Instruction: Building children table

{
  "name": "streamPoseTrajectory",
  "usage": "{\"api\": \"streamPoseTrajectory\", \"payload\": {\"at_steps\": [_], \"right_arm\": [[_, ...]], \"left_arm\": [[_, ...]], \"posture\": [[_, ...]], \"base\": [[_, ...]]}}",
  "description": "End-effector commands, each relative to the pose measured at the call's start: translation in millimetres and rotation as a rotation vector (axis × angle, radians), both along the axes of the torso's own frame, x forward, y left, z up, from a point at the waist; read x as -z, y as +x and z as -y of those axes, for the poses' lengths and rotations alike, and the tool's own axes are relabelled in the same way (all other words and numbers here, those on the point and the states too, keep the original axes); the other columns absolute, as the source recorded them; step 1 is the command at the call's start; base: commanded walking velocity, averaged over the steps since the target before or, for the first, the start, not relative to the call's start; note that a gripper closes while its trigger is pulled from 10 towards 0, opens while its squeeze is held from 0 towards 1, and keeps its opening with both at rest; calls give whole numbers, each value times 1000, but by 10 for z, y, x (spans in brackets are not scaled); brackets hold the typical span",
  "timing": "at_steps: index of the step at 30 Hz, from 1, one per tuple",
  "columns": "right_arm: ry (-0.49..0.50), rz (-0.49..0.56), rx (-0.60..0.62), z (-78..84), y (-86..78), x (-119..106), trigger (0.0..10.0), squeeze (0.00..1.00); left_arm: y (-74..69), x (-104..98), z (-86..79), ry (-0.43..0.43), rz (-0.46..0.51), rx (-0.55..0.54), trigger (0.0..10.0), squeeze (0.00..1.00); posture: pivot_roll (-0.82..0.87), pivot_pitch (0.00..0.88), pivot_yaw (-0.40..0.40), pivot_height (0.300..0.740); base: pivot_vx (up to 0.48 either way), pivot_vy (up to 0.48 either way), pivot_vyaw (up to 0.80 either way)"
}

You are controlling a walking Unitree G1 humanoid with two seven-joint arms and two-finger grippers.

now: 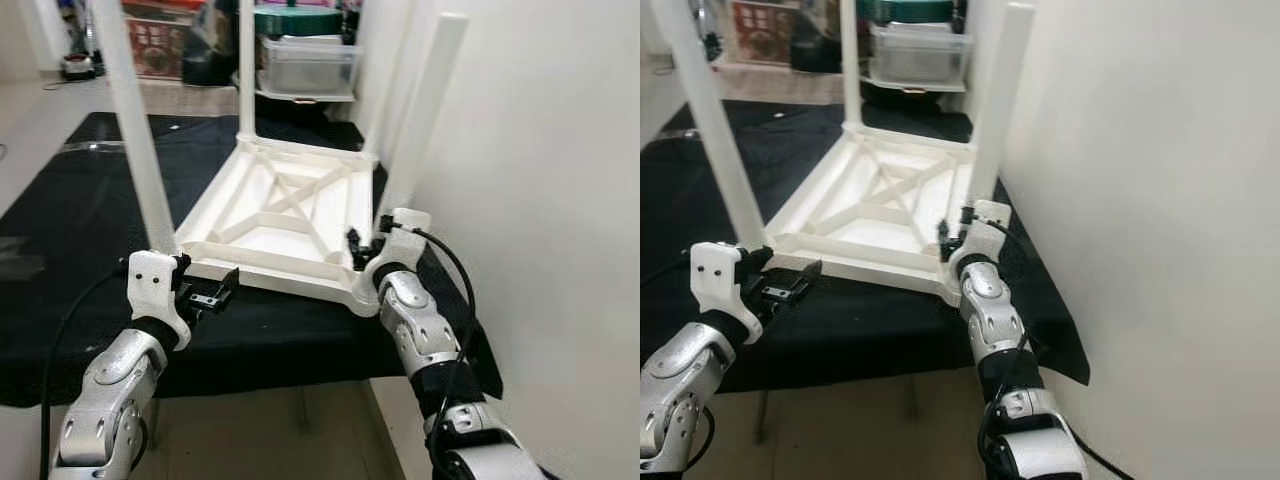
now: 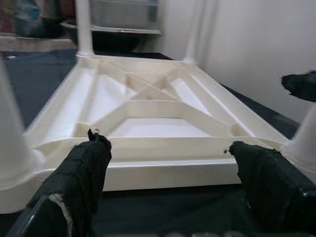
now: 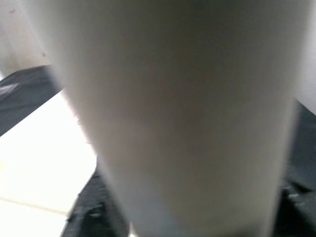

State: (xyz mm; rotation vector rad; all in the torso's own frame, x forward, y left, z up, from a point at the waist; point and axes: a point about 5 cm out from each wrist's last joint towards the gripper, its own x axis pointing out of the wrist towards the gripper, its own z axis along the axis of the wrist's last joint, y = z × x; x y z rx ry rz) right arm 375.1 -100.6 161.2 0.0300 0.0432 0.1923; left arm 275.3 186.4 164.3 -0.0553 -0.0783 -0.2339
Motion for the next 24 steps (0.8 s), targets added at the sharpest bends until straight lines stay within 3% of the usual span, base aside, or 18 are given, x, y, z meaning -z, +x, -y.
{"api": "streamPoseTrajectory", "payload": {"at_steps": [1,2,3,5,10,11,15,16,17,20,22,24], "right_arm": [[-20,48,-84,-112,63,-158,0,0],[-20,48,-84,-112,63,-158,0,0],[-27,19,-71,-57,122,-201,10000,0],[-31,5,-68,32,196,-292,10000,0],[-67,14,-120,25,210,-318,10000,0],[-69,19,-199,-73,181,-287,10000,0],[-57,25,-296,-181,139,-267,10000,0],[-45,29,-357,-235,117,-264,549,0],[-27,43,-457,-303,66,-262,0,0],[-2,45,-561,-364,7,-241,0,0],[0,23,-565,-364,14,-211,0,0],[35,-47,-424,-309,87,-123,0,0]], "left_arm": [[-5,39,1,-5,-8,2,10000,0],[-5,39,1,-5,-8,2,10000,0],[-7,39,-1,-5,-8,1,10000,0],[-7,42,-1,-5,-6,-2,10000,0],[-6,45,2,-4,-6,-5,10000,0],[-8,44,3,-2,-6,-4,10000,0],[-10,42,3,-1,-7,-4,10000,0],[-11,41,2,-1,-7,-3,10000,0],[-11,39,1,-1,-7,-2,10000,0],[-11,35,-1,0,-7,0,10000,0],[-12,33,-1,0,-7,1,10000,0],[-15,29,-3,0,-5,0,10000,0]], "posture": [[126,0,-127,740],[126,0,-127,740],[126,0,-128,740],[133,0,-136,740],[136,0,-136,740],[145,0,-135,740],[145,0,-133,740],[145,0,-133,740],[145,0,-132,740],[144,0,-131,740],[144,0,-133,740],[147,0,-135,740]], "base": [[0,0,0],[0,0,0],[0,0,0],[0,0,0],[0,0,0],[0,0,0],[0,0,0],[0,0,0],[0,0,0],[0,0,0],[0,0,0],[0,0,0]]}}
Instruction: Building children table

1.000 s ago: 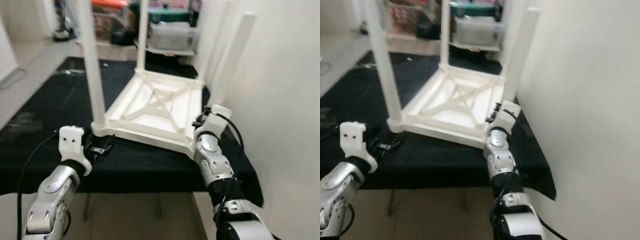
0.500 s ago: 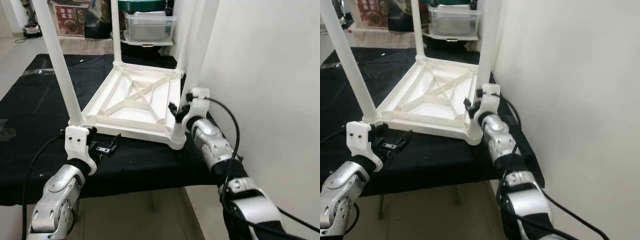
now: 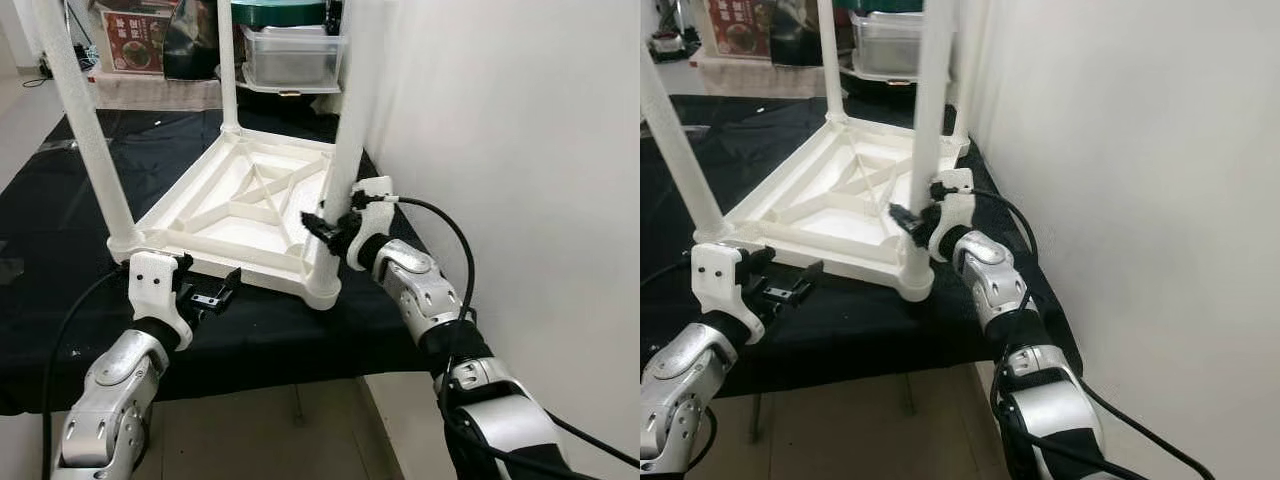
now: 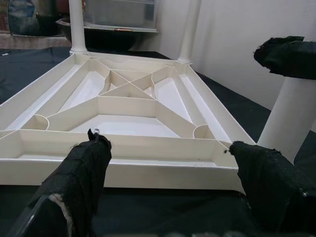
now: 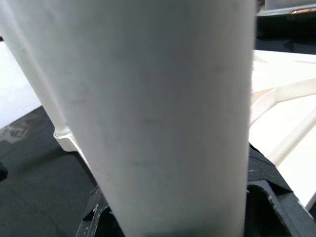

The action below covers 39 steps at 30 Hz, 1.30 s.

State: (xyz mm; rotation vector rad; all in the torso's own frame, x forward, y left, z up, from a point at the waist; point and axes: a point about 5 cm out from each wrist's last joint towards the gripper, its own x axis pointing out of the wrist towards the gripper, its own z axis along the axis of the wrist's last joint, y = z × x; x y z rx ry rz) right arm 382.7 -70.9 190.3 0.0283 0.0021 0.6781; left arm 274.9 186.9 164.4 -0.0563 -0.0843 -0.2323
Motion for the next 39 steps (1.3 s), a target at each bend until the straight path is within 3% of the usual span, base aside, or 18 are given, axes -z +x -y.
{"api": "streamPoseTrajectory", "payload": {"at_steps": [1,2,3,4,5,9,13,14,17,18,22,23,24,25,35,36,37,39], "right_arm": [[-1,-96,60,-13,12,168,0,0],[1,-122,133,14,40,204,0,0],[-10,-234,463,246,100,368,0,0],[-10,-234,463,246,100,368,0,0],[-88,-382,944,614,17,655,0,0],[-125,-397,1101,699,-91,770,0,0],[-135,-417,972,449,-151,816,0,0],[-149,-411,887,339,-142,792,10000,0],[-166,-402,811,231,-122,759,10000,0],[-116,-375,783,195,-85,688,10000,1000],[-22,-250,659,110,21,401,10000,1000],[-5,-202,602,91,48,299,10000,239],[-5,-202,602,91,48,299,10000,239],[31,-151,458,41,59,175,10000,0],[18,23,-132,-230,-191,40,10000,0],[-35,22,-196,-306,-242,127,3255,0],[-172,-100,-38,-353,-174,415,0,0],[-203,-159,60,-333,-138,504,0,0]], "left_arm": [[-11,30,1,2,-11,1,10000,0],[-11,29,1,1,-10,0,10000,0],[-12,28,-3,1,-10,-1,10000,0],[-12,28,-3,1,-10,-1,10000,0],[-11,25,-4,1,-10,-1,10000,0],[-11,24,-7,2,-11,-1,10000,0],[-10,25,-12,3,-14,0,10000,0],[-6,25,-12,4,-15,3,10000,0],[-1,25,-11,4,-16,6,10000,0],[2,24,-9,4,-16,6,10000,0],[7,24,-5,2,-12,0,10000,0],[7,26,-6,1,-11,-2,10000,0],[7,26,-6,1,-11,-2,10000,0],[6,28,-7,0,-10,-1,10000,0],[13,28,0,-1,-8,7,10000,0],[15,27,4,0,-8,7,10000,0],[8,27,-5,0,-7,3,10000,0],[5,27,-9,1,-7,1,10000,0]], "posture": [[147,0,-135,740],[147,0,-135,740],[143,0,-132,740],[143,0,-132,740],[147,0,-134,740],[148,0,-130,740],[138,0,-121,740],[134,0,-120,740],[134,0,-121,740],[136,0,-126,740],[139,0,-130,740],[138,0,-129,740],[138,0,-129,740],[135,0,-128,740],[137,0,-129,740],[145,0,-133,740],[150,0,-135,740],[150,0,-135,740]], "base": [[0,0,0],[0,0,0],[0,0,0],[0,0,0],[0,0,0],[0,0,0],[0,0,0],[0,0,0],[0,0,0],[0,0,0],[0,0,0],[0,0,0],[0,0,0],[0,0,0],[0,0,0],[0,0,0],[0,0,0],[0,0,0]]}}
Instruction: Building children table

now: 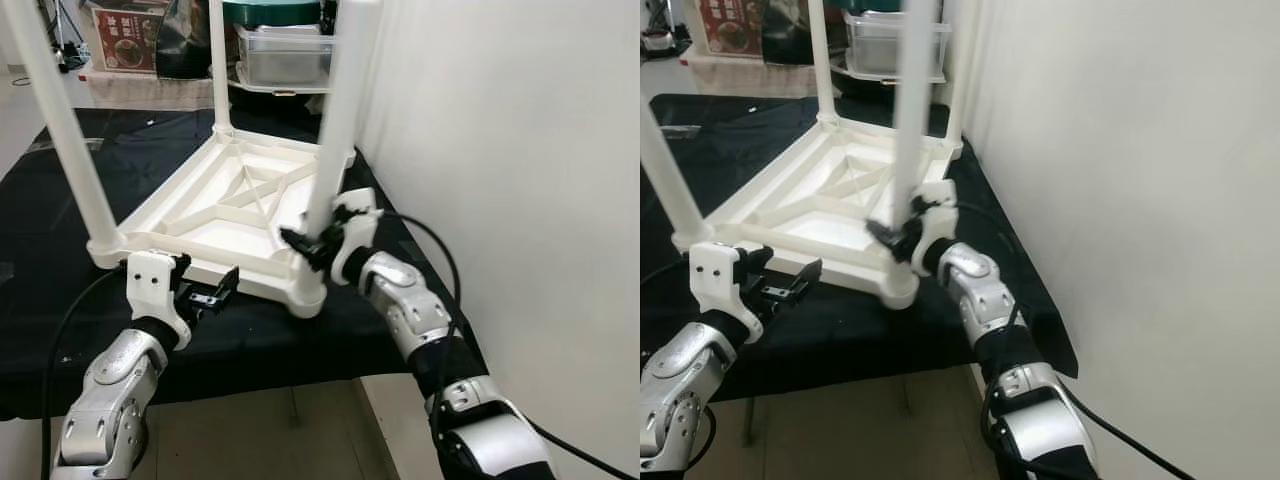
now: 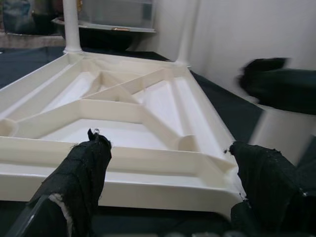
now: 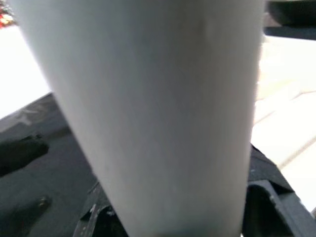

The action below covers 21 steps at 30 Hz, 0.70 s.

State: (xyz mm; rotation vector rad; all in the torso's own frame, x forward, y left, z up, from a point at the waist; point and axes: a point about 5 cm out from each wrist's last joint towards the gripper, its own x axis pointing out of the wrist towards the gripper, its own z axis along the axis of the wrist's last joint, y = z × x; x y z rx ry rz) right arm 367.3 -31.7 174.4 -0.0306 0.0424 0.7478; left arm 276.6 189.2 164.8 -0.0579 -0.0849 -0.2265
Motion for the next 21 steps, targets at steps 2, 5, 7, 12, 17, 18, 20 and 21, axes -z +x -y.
{"api": "streamPoseTrajectory", "payload": {"at_steps": [2,5,7,12,17,18,20,21], "right_arm": [[-142,-132,133,59,16,345,0,0],[-145,-326,852,706,124,576,0,0],[-144,-324,1028,903,99,599,0,0],[-137,-284,1125,973,53,514,0,0],[-25,-298,898,670,55,466,10000,1000],[-25,-298,898,670,55,466,10000,1000],[16,-293,862,611,87,398,10000,1000],[16,-293,862,611,87,398,10000,1000]], "left_arm": [[-12,31,14,2,-8,6,10000,0],[-23,27,8,3,-7,5,10000,0],[-26,27,7,3,-7,6,10000,0],[-28,25,-1,5,-10,9,10000,0],[-11,25,9,5,-9,9,10000,0],[-11,25,9,5,-9,9,10000,0],[-9,28,10,4,-8,8,10000,0],[-9,28,10,4,-8,8,10000,0]], "posture": [[150,0,-135,740],[150,0,-133,740],[150,0,-133,740],[135,0,-122,740],[135,0,-121,740],[135,0,-121,740],[139,0,-125,740],[139,0,-125,740]], "base": [[0,0,0],[0,0,0],[0,0,0],[0,0,0],[0,0,0],[0,0,0],[0,0,0],[0,0,0]]}}
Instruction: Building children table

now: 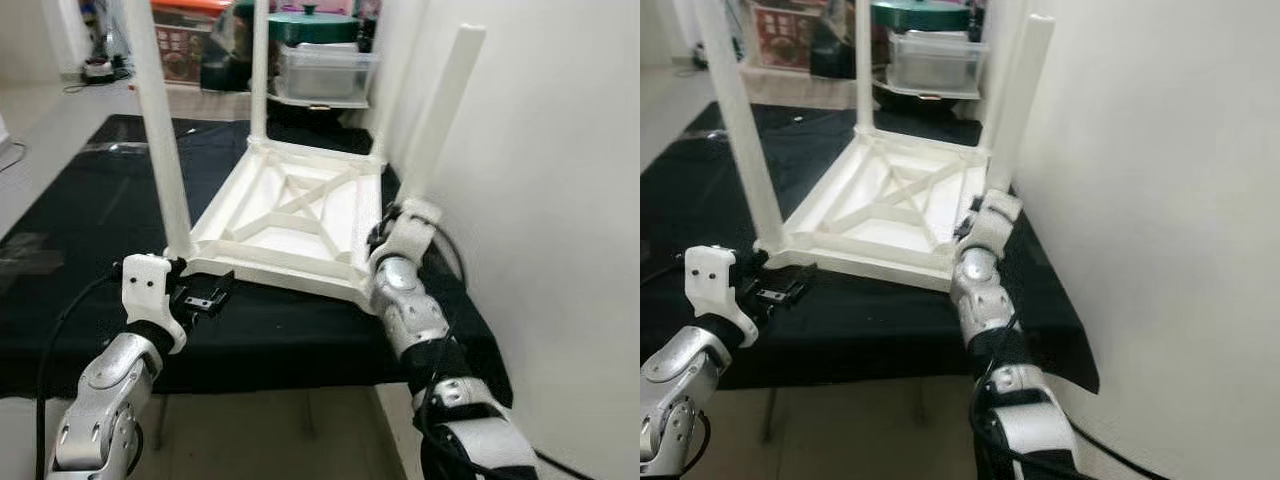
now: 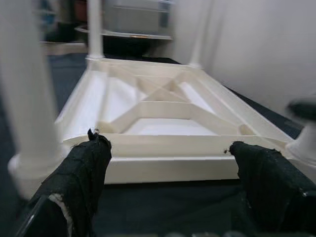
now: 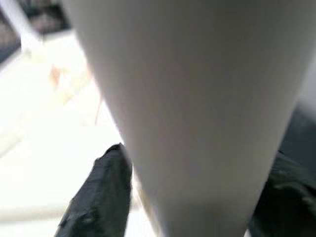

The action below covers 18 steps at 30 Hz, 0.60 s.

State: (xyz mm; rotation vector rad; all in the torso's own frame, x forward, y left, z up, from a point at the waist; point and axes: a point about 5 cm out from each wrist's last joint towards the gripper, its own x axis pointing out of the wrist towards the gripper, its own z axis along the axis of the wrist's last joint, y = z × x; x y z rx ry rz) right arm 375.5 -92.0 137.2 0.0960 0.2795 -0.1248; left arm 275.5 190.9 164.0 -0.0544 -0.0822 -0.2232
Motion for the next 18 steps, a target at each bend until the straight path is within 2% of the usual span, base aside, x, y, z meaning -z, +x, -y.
{"api": "streamPoseTrajectory", "payload": {"at_steps": [1,2,4,5,6,8,9,11,12,13,14,17,18], "right_arm": [[26,-17,-33,-21,38,-32,10000,1000],[38,-7,-67,-60,67,-88,10000,541],[45,-1,-91,-87,85,-126,10000,541],[63,29,-142,-125,93,-186,10000,0],[63,29,-142,-125,93,-186,10000,0],[160,161,-467,-357,34,-383,10000,0],[160,161,-467,-357,34,-383,10000,0],[178,274,-731,-512,-99,-488,10000,0],[178,274,-731,-512,-99,-488,10000,0],[144,288,-803,-553,-150,-460,0,0],[107,263,-847,-584,-179,-372,0,0],[91,237,-869,-603,-198,-295,0,0],[74,167,-776,-574,-160,-145,0,0]], "left_arm": [[1,22,22,0,-6,12,10000,0],[0,23,19,-1,-6,12,10000,0],[-2,24,17,-1,-6,12,10000,0],[0,24,19,-2,-5,12,10000,0],[0,24,19,-2,-5,12,10000,0],[8,24,26,-3,-3,13,10000,0],[8,24,26,-3,-3,13,10000,0],[16,23,33,-5,-2,15,10000,0],[16,23,33,-5,-2,15,10000,0],[17,23,36,-5,-2,16,10000,0],[17,23,43,-6,-1,16,10000,0],[15,24,47,-7,0,17,10000,0],[5,25,52,-9,2,16,10000,0]], "posture": [[137,0,-123,740],[137,0,-123,740],[137,0,-123,740],[138,0,-125,740],[138,0,-125,740],[138,0,-127,740],[138,0,-127,740],[136,0,-126,740],[136,0,-126,740],[137,0,-127,740],[144,0,-135,740],[144,0,-135,740],[147,0,-138,740]], "base": [[0,0,0],[0,0,0],[0,0,0],[0,0,0],[0,0,0],[0,0,0],[0,0,0],[0,0,0],[0,0,0],[0,0,0],[0,0,0],[0,0,0],[0,0,0]]}}
